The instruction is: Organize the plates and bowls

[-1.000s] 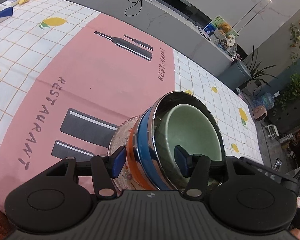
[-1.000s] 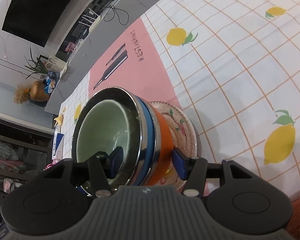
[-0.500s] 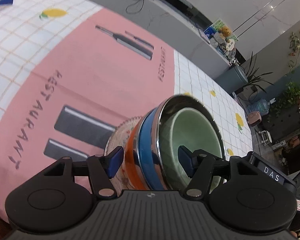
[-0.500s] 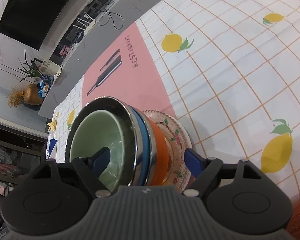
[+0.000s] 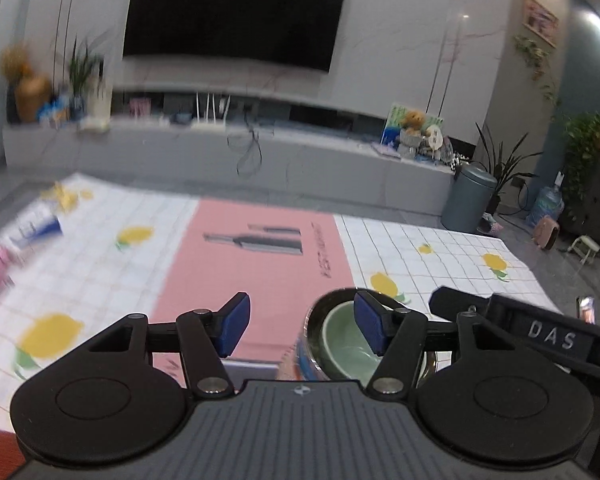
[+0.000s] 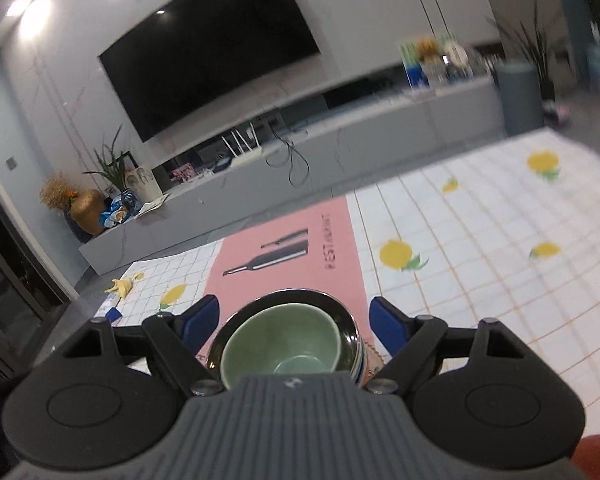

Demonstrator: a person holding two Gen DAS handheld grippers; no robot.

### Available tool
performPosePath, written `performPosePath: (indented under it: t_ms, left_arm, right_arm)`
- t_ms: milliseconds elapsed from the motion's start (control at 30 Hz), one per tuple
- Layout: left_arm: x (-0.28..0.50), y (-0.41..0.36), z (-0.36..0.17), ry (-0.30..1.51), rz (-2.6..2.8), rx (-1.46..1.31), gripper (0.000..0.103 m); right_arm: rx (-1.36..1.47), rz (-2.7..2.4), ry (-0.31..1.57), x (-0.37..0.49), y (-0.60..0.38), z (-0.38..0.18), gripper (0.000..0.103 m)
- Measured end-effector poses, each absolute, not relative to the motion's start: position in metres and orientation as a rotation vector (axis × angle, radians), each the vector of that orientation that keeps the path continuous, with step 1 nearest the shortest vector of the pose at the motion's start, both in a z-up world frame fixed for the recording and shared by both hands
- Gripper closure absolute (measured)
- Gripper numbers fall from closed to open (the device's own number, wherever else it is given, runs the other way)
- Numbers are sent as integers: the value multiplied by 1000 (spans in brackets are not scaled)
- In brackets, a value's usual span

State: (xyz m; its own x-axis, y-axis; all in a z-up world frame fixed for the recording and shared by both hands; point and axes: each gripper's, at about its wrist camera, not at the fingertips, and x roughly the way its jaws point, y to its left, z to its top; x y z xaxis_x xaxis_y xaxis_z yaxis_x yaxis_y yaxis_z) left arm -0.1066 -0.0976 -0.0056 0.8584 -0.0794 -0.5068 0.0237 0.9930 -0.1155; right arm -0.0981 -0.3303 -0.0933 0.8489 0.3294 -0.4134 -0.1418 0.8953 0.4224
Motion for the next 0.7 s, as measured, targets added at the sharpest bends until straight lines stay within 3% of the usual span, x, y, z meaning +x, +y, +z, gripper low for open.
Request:
performPosePath:
  t_ms: [267,700]
  left_arm:
    - [-149,-116,5,436,-12,63,30]
    - [-161,-109,-11,528,5,127,29]
  right_arm:
    - [246,223,407,-155,-322,-81,20]
    - [-21,151,253,-220,-297,-77,7]
